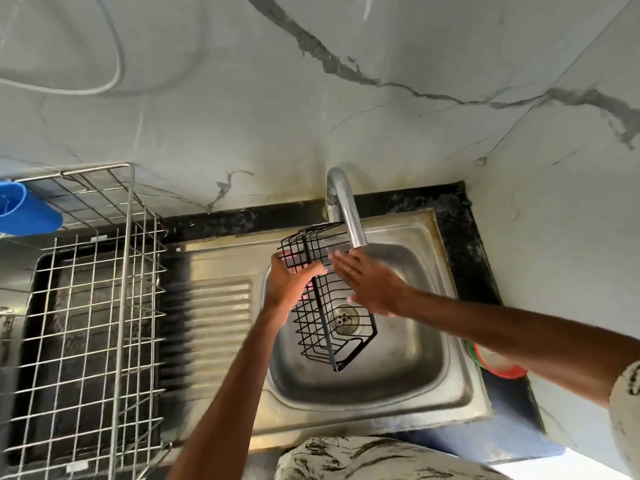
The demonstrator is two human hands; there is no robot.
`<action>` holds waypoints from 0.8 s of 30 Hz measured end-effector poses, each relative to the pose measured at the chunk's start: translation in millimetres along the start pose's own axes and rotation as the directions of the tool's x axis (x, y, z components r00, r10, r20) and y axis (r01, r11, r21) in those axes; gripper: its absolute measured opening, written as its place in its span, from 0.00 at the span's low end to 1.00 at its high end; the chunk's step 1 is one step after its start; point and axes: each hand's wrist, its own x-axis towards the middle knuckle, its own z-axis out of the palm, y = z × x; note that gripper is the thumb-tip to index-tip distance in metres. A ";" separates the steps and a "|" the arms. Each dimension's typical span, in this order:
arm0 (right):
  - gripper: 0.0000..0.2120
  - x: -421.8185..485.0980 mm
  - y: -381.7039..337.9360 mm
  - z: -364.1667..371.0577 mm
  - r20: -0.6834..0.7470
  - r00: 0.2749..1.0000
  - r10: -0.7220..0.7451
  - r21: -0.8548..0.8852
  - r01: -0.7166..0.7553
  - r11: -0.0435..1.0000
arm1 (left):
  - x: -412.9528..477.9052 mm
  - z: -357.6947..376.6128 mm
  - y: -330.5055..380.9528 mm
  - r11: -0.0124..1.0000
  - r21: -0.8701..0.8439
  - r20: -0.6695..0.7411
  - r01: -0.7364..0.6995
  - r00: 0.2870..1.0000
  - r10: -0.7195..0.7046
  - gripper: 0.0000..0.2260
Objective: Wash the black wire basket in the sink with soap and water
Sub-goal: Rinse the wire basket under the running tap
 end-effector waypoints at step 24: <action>0.30 -39.2 -6.2 1.8 0.136 0.968 -0.210 -0.028 0.216 0.976 | -6.7 1.9 9.5 0.993 -0.101 0.096 -0.060 0.993 0.070 0.42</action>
